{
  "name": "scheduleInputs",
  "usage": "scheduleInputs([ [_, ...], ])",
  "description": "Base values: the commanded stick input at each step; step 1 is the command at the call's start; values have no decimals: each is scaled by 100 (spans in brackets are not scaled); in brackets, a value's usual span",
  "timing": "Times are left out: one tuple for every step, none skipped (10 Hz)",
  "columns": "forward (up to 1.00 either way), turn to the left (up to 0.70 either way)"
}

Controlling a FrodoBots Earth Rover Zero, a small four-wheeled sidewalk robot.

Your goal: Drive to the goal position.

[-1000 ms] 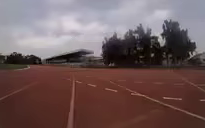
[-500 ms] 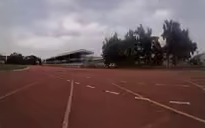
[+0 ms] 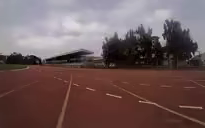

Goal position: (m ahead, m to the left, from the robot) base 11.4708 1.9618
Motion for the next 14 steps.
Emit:
scheduleInputs([
  [45,0],
  [45,0],
  [45,0],
  [45,0],
  [45,0],
  [45,0],
  [45,0],
  [45,0],
  [45,0],
  [45,0],
  [45,0],
  [45,0],
  [45,0],
  [45,0],
])
